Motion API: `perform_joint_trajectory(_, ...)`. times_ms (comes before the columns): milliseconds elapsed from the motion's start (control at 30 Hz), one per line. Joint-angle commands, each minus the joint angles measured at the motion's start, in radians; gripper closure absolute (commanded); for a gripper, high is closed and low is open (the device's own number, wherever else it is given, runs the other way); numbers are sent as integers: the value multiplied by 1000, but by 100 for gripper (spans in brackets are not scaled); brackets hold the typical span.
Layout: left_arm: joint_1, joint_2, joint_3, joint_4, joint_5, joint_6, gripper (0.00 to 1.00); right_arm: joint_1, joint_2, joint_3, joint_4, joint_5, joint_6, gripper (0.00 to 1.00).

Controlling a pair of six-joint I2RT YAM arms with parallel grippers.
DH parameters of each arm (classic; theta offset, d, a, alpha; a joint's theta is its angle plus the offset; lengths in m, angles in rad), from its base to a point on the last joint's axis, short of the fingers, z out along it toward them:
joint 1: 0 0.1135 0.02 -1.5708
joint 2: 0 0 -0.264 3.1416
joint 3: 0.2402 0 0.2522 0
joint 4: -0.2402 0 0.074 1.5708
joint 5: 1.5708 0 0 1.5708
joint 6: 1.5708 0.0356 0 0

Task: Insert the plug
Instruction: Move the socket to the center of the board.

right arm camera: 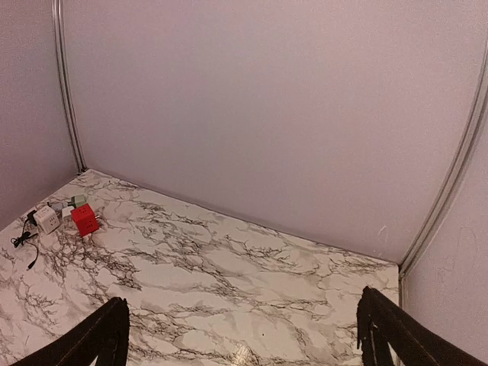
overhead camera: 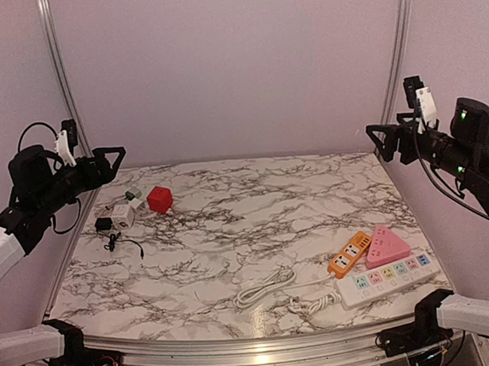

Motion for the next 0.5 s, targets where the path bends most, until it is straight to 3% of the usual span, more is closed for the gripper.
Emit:
perform_joint_trajectory(0,8,4,0,54,23,-12,1,-13,6,51,1,6,4,2)
perform_joint_trajectory(300,9,21,7,60,34,-24,1,-15,-13,47,16,19,12,2)
perform_joint_trajectory(467,12,11,9,55,12,-30,1,-15,13,69,-26,40,99,1)
